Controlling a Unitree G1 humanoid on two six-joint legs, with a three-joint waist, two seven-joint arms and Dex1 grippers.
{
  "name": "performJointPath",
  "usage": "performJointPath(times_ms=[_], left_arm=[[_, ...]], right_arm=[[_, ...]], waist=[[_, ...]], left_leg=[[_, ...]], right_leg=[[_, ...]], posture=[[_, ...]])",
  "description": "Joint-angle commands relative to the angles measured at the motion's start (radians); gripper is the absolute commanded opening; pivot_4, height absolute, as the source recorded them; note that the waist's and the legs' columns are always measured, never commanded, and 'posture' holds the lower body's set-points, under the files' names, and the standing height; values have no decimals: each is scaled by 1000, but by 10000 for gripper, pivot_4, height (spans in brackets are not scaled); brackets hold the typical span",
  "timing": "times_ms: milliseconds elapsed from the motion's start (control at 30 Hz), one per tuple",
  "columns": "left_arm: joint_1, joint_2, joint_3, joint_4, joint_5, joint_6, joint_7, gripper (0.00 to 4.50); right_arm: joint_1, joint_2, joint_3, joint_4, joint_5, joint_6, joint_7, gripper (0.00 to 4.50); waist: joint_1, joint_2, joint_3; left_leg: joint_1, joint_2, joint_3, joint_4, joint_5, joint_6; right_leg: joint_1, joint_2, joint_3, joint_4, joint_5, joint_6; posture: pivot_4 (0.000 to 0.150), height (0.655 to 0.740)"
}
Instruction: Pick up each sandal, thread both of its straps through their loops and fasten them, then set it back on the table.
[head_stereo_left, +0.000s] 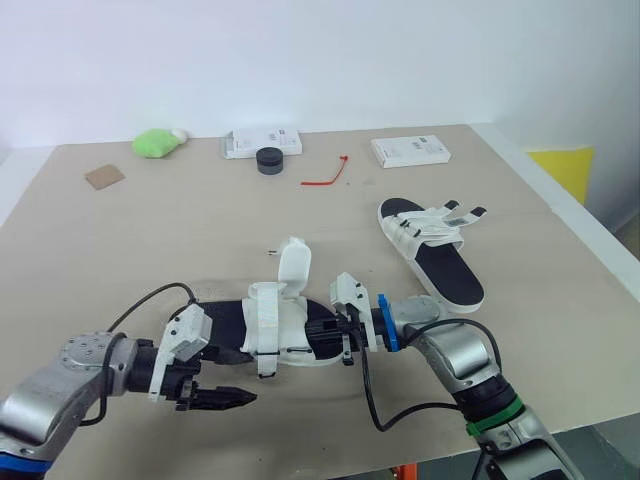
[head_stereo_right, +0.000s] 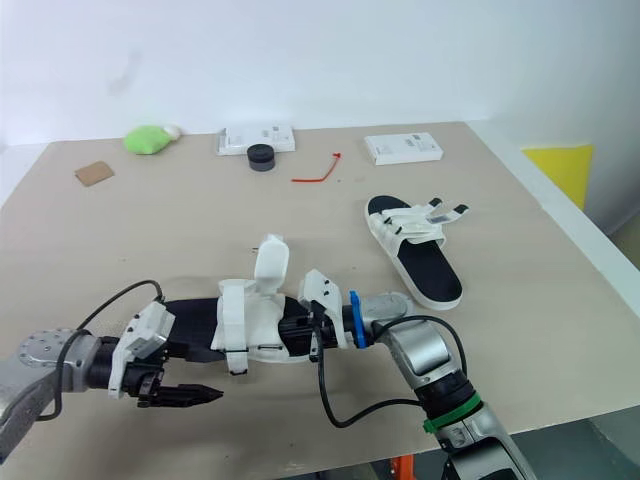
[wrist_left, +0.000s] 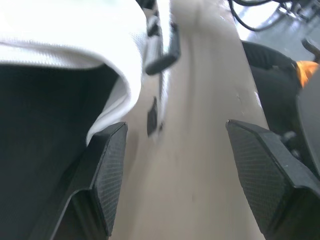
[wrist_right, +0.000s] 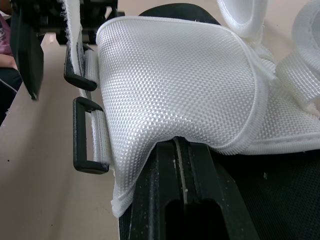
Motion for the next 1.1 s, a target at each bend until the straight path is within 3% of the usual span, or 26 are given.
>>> performJointPath(times_ms=[33, 300, 533, 833, 1000, 1100], left_arm=[[-14, -23, -17, -48, 8, 0, 47, 32559], [-31, -61, -38, -61, -13, 38, 100, 32559], [-42, -48, -32, -53, -40, 63, 88, 334], [-22, 45, 8, -99, -169, 164, 6, 334], [-107, 176, 80, -106, -449, 420, -40, 334], [-207, 184, 114, -40, -622, 557, 24, 334]], right_arm=[[61, -7, 98, 78, -31, 64, 2, 0], [56, -3, 97, 84, -31, 63, -5, 0], [49, 3, 97, 95, -34, 54, -6, 0], [45, 8, 93, 104, -35, 50, -3, 0], [38, 11, 93, 116, -38, 43, 2, 0], [34, 12, 94, 122, -39, 40, 4, 0]], waist=[[0, 0, 0], [3, 0, 0], [2, -1, -1], [0, -1, 0], [-1, 0, 1], [-1, 2, 2]], left_leg=[[0, 0, 0, 1, 0, 0], [0, 0, 0, 4, 0, 0], [0, 0, 0, 4, 0, 0], [1, 3, 0, 4, -1, 0], [1, 8, -2, 4, -5, 1], [2, 8, -3, 5, -5, 1]], right_leg=[[0, 0, 0, 0, 0, 0], [0, 0, 0, 3, 0, 0], [0, 1, 1, 4, 0, 0], [-1, 4, 1, 5, -1, -2], [-2, 10, 0, 8, -5, -8], [-2, 10, -1, 9, -5, -8]], posture=[[1500, 7400], [1500, 7400], [1500, 7400], [1500, 7400], [1500, 7400], [1500, 7400]])
